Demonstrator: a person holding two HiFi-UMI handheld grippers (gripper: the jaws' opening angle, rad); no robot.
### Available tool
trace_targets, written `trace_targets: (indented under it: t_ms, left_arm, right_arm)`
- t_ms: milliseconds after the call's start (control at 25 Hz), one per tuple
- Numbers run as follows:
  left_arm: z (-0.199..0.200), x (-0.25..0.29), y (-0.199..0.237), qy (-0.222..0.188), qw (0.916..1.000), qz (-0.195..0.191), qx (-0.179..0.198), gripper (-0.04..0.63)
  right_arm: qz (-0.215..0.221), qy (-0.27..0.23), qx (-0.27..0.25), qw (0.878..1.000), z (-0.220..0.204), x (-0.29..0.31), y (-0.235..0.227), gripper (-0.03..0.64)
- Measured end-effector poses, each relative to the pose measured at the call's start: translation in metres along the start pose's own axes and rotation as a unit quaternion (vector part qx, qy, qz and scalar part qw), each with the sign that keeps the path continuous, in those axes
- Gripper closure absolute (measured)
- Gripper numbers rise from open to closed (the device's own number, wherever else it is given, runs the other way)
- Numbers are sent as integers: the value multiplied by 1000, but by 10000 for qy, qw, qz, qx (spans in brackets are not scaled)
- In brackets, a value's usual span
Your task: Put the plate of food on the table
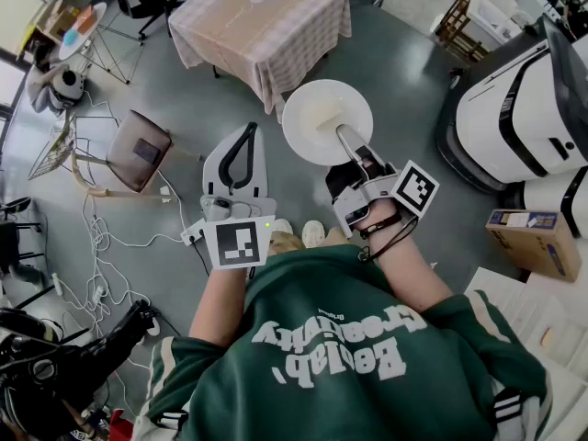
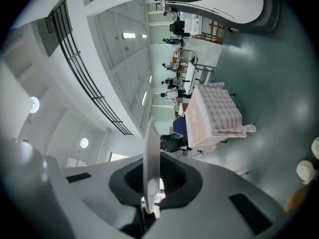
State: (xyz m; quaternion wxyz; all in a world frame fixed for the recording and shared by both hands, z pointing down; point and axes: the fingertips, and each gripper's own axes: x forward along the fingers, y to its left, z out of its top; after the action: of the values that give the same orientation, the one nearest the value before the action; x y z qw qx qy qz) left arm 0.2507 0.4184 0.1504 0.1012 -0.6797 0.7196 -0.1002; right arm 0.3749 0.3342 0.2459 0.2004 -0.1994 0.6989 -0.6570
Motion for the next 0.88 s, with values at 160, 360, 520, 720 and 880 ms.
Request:
trace_targets:
  t_ms: [160,360,520,720,880]
  left_arm:
    - [-2,2,-1,-1,10000,1,-32,586]
    - [0,3,-2,-41,10000,-19,-7,586]
    - [3,3,-4,-35,10000,-8,-86,586]
    - [9,3,-11,-85,9999,-44,-36,586]
    - [8,2,-11,-66,9999,-12,-92,586]
  right_arm:
    - [11,15,-78,10000,0,0,-1,594]
    - [38,-14,-130,9999,2,-1,-1,594]
    - [31,46,-154,9999,1,-1,2,594]
    - [35,76,-172,9998,3,-3,2,594]
    - [54,70,-152,9998,5,-4,1,594]
